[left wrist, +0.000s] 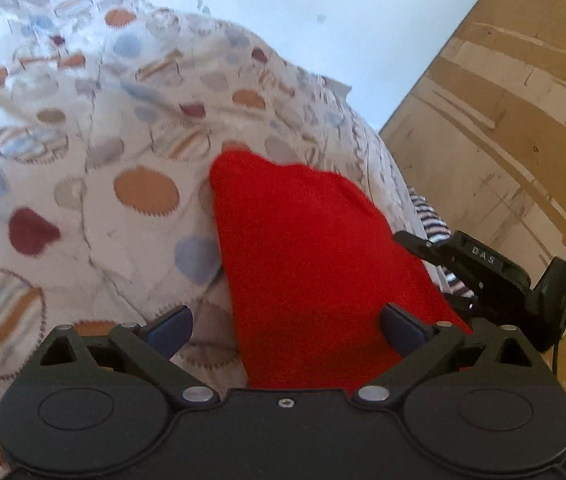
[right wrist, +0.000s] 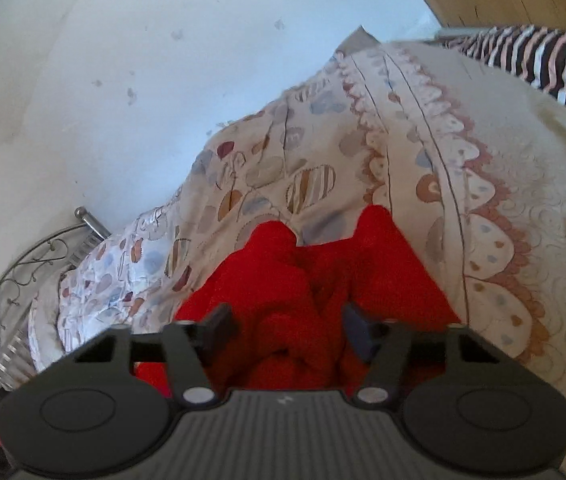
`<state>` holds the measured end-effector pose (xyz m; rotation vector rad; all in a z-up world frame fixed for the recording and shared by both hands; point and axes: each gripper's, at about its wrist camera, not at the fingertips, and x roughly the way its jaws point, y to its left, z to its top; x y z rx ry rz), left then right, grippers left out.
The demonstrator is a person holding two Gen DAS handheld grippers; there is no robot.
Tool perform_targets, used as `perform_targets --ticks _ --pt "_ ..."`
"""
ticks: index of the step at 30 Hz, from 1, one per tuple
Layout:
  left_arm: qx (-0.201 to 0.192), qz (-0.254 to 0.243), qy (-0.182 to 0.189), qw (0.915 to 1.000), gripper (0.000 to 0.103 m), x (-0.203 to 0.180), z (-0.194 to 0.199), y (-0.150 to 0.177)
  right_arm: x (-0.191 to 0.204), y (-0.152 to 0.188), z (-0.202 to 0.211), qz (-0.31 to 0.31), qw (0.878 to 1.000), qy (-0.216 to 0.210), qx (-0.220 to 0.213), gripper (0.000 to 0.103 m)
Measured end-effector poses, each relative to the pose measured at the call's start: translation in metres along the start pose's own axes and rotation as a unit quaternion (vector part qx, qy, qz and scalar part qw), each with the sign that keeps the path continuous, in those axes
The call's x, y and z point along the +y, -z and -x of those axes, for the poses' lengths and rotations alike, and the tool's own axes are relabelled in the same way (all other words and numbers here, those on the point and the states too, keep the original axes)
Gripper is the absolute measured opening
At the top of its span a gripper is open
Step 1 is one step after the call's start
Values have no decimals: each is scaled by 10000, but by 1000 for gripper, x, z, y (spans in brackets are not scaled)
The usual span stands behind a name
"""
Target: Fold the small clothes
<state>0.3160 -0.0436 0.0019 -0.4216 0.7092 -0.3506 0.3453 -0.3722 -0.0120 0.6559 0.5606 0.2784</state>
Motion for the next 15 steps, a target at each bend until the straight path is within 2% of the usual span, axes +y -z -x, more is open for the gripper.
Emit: perform_targets --ticks 3,6,9,10,12,15 --pt "291 63 77 9995 100 4 -14 8 -1 5 5 15 9999 -101 -96 30" --pt "473 147 186 9986 100 8 -24 16 3 7 14 211 9994 -131 -249 17" --pt "618 214 331 9973 93 5 -31 19 9 3 38 334 9969 -143 -702 14" --pt "656 165 384 9970 87 0 -32 19 11 1 50 374 9952 -137 -893 14" --pt "632 -155 393 9971 85 -14 -31 18 15 -2 72 513 9918 -12 -1170 14" --pt "593 -505 282 9966 88 -28 -35 22 9 -3 79 568 9917 290 -1117 14"
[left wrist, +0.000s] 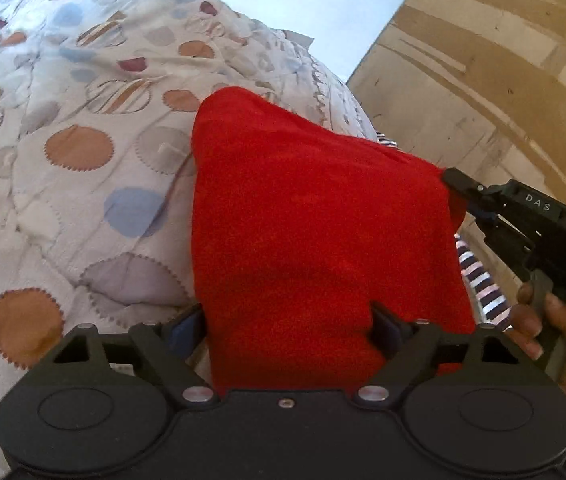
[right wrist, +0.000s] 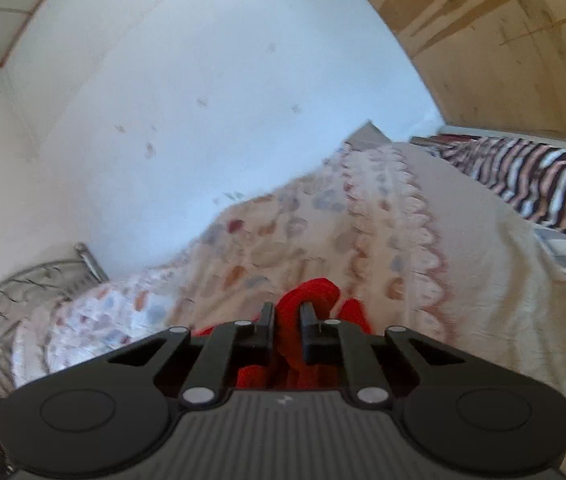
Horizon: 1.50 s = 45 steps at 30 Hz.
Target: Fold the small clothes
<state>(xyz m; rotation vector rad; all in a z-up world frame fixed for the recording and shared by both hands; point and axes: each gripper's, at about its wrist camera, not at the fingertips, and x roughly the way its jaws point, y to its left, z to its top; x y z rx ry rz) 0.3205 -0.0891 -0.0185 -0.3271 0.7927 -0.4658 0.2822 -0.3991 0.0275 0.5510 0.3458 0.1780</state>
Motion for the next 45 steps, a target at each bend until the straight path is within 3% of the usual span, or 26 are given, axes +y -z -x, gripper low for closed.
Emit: perform_targets --ticks 4,10,13,14,15,18,24,28,31,34,35,36,41,45 --pt "233 166 83 9996 89 2 -13 6 -27 22 -23 -346 9976 330 498 13" --pt "188 353 261 9989 89 9 -6 8 -27 25 -10 -326 9988 172 336 19" --pt "113 464 327 9983 89 12 2 8 -18 26 4 -126 9987 367 317 32" --pt "88 477 315 9983 89 13 4 8 -15 28 12 -75 9989 370 292 45" --pt "71 476 302 9984 89 13 5 8 -14 30 23 -58 9992 302 246 57" --pt "43 509 314 9982 89 14 8 8 -16 49 63 -191 9998 -52 101 71" --pt "-186 501 360 9979 92 15 31 5 -15 95 121 -781 9958 -427 235 81" --pt "-543 380 219 9976 96 13 53 5 -3 109 128 -597 9952 -737 219 81" --pt "-639 386 34 9972 96 13 61 4 11 107 112 -379 9967 -641 312 74" --pt "-650 459 -69 9968 96 17 67 6 21 107 95 -132 9974 -602 360 45" --pt "-651 490 -84 9966 96 18 68 7 23 108 92 13 9977 -584 333 21" --pt "-642 509 -98 9966 96 18 68 8 24 108 90 132 9984 -487 242 16" --pt "-538 430 -144 9975 97 20 66 12 16 96 118 87 9993 -204 -301 13" --pt "-409 423 -254 9979 100 21 54 18 14 114 106 303 9994 101 163 13"
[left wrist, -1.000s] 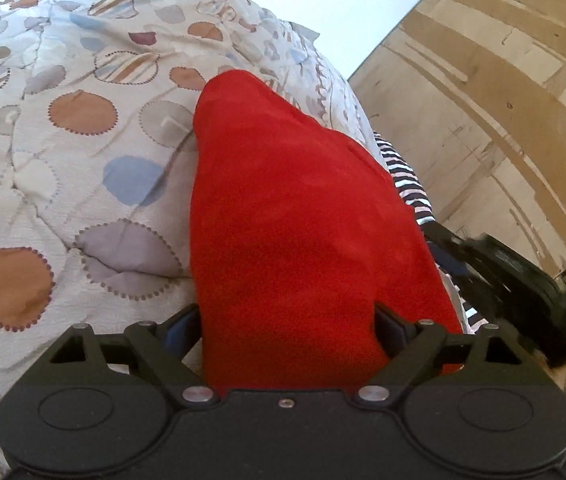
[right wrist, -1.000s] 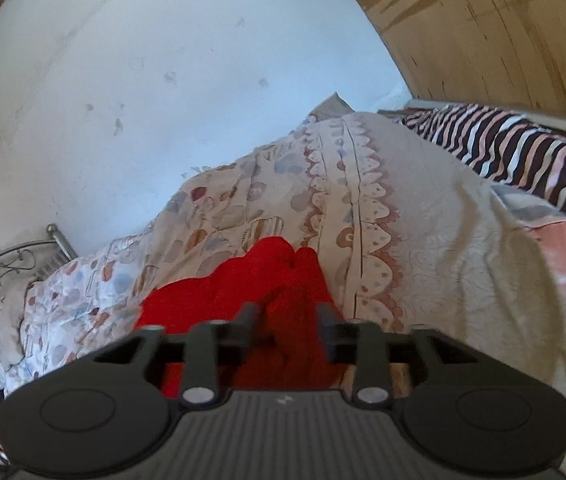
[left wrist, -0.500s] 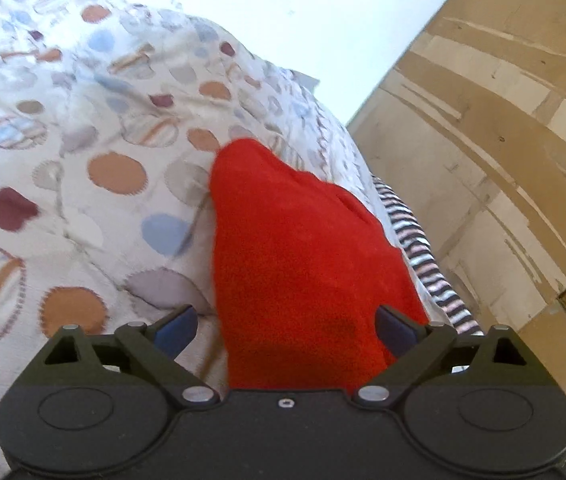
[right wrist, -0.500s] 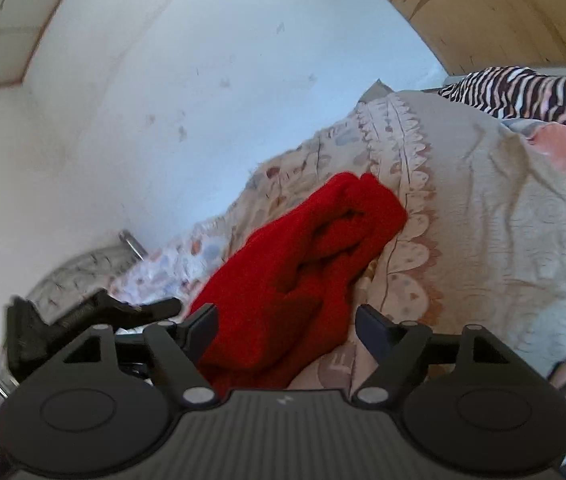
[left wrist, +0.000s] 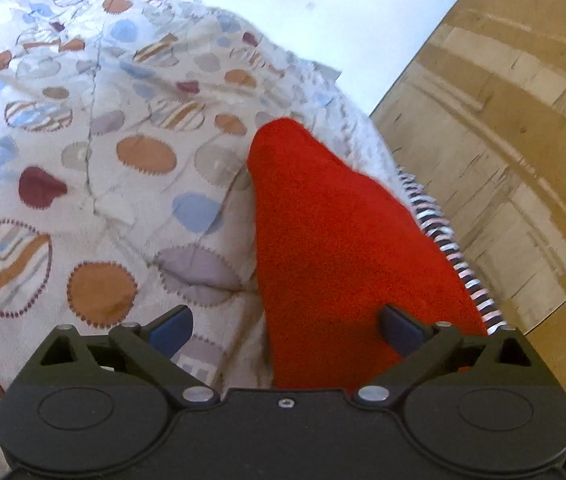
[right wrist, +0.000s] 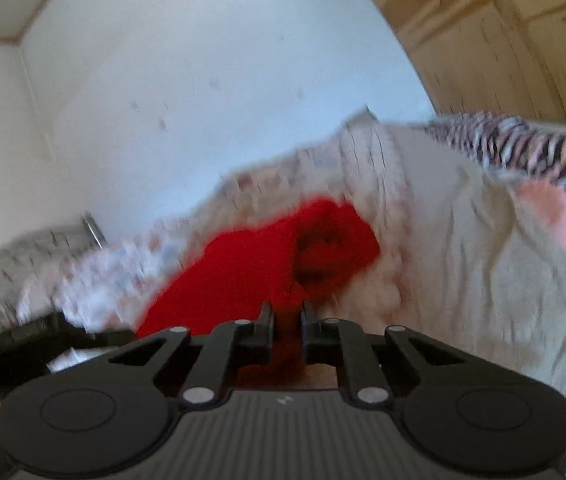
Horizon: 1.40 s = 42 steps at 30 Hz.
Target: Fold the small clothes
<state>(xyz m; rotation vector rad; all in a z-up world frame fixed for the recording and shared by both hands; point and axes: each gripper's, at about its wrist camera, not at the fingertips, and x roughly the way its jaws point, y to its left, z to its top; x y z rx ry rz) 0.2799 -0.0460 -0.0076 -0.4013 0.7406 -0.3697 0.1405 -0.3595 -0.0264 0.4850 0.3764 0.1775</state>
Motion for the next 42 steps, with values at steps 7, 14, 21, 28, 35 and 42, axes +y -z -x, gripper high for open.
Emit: perform_targets --ticks 7,14,21,28,35,42 --pt "114 -23 -74 9999 102 4 -8 7 -6 13 -3 -260 9996 36 -131 16" --pt "58 -168 -193 9997 102 -1 -6 4 2 0 11 205 9986 310 -374 51" --pt "-38 -525 -228 9984 102 -11 -2 -13 16 -41 -18 857 9927 722 -439 88" --pt "-525 -483 -342 9969 102 -16 -21 -53 24 -94 -94 1082 9912 737 -204 98" --pt "-47 -788 -610 9950 102 -22 -70 -53 -1 -80 -147 742 9905 1020 543 96" --pt "106 -810 -681 9943 102 -18 -86 -33 -27 -50 -140 378 9940 942 406 93"
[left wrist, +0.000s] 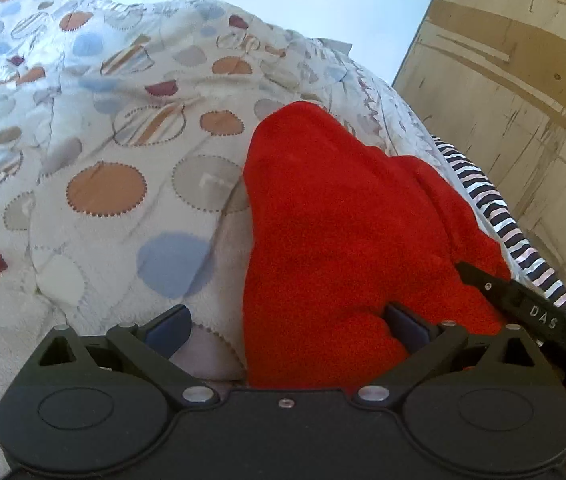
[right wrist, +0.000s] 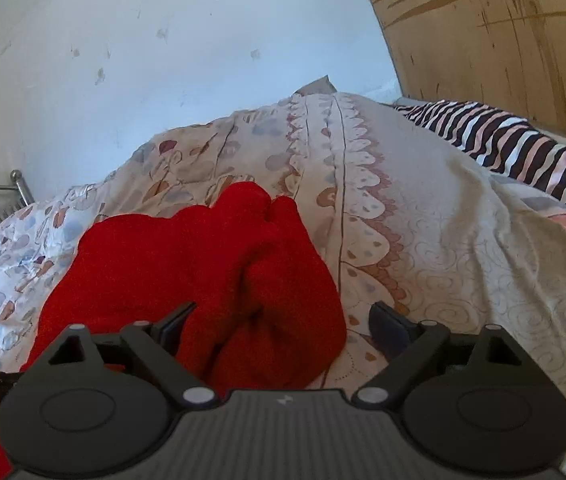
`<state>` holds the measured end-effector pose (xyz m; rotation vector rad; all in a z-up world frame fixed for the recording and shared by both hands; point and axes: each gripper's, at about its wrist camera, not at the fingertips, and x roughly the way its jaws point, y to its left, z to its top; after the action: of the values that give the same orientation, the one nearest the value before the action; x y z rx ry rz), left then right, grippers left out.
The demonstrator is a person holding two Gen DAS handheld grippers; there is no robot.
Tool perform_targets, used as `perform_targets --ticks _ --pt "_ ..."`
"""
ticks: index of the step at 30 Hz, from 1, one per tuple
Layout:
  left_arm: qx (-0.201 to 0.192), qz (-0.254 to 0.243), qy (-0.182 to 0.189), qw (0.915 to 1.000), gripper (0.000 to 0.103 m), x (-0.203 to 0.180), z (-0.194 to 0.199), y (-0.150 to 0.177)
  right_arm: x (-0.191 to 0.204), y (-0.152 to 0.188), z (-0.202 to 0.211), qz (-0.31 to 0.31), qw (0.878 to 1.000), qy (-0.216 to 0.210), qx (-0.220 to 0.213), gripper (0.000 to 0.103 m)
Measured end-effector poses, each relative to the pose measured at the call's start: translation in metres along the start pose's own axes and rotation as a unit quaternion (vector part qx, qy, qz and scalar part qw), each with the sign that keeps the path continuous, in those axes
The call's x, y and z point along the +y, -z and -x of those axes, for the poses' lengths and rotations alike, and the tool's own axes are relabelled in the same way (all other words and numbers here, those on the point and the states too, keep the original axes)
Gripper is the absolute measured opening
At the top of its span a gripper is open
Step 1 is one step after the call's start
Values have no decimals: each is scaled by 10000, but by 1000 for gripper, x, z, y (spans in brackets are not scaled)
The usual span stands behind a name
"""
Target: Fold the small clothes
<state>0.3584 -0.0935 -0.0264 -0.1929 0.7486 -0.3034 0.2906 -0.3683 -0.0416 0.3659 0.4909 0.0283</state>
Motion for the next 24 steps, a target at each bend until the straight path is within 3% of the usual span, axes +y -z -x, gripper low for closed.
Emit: perform_targets --ticks 6,10,13,14,15,18,24 --pt "-124 -20 -5 9999 102 -1 2 5 -11 -2 14 -309 9987 -309 -280 93" --pt "-150 20 13 9999 102 0 1 4 -4 -18 33 -68 9970 -378 -667 88" --pt "-205 65 34 9998 102 1 2 6 0 -30 18 31 9985 -351 -408 62" --pt "-245 84 49 9997 102 1 3 7 0 -31 12 -18 9991 -305 -285 35" --pt "-270 121 65 9995 102 3 3 9 -1 -31 8 -123 9993 -313 -163 26" --pt "-300 144 85 9994 102 3 6 10 5 -25 22 -2 9994 -218 -255 15" --pt "-283 75 104 9995 102 2 5 10 -5 -10 21 -222 9994 -197 -186 16"
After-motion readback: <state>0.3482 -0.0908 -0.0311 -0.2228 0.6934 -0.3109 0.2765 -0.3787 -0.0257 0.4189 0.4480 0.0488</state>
